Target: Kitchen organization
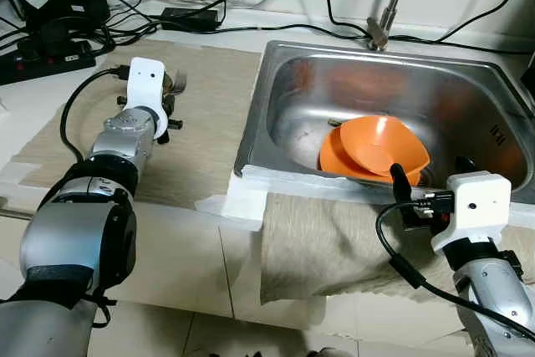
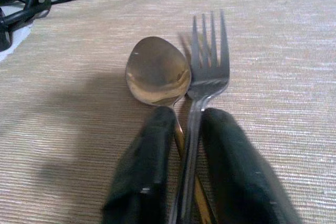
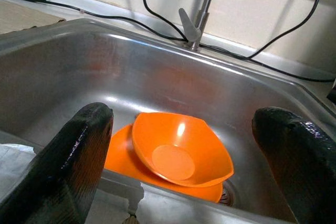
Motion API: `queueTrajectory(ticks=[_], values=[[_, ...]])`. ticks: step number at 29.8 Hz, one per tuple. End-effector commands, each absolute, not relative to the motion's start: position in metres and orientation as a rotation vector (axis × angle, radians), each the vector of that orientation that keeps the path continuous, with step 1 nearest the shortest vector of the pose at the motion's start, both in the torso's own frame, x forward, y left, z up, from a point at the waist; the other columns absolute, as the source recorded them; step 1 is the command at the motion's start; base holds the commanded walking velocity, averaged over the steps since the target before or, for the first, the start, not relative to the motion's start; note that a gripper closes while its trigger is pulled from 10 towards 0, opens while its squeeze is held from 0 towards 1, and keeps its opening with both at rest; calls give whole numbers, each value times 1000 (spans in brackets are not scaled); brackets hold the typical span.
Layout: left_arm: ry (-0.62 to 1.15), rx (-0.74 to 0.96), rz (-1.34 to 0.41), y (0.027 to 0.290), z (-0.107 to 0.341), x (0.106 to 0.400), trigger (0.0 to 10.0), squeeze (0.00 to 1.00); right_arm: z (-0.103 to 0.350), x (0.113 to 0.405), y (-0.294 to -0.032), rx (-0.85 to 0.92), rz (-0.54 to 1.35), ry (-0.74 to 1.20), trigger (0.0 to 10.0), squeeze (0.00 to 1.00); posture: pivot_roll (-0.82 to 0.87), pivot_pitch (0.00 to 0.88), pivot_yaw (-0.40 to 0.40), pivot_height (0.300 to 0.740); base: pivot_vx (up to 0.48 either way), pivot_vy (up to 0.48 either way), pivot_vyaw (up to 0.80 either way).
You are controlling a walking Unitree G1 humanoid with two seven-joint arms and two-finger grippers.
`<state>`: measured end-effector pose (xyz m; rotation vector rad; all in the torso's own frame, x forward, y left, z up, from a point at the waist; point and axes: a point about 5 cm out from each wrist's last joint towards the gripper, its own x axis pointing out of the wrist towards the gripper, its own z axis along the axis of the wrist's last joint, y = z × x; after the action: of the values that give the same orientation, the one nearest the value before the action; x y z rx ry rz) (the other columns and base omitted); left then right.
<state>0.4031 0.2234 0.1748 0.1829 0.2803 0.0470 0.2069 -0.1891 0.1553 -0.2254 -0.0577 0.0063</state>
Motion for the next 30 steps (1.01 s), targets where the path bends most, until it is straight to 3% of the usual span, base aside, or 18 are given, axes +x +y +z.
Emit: queueTrajectory(ticks=[1,15,22,30], values=[[268,181,53,225,180,404,0,0,155,209,-188,-217,6,-54,10000,0,-243,29,-3,736,0,0,0],[155,70,-33,204,203,413,0,0,150,216,-182,-197,13,-58,10000,0,-216,12,11,736,0,0,0],[136,173,-68,201,209,414,0,0,148,218,-180,-192,18,-59,10000,0,-198,2,15,736,0,0,0],[86,129,-74,200,222,416,0,0,146,219,-179,-189,19,-62,10000,0,-194,0,20,736,0,0,0]])
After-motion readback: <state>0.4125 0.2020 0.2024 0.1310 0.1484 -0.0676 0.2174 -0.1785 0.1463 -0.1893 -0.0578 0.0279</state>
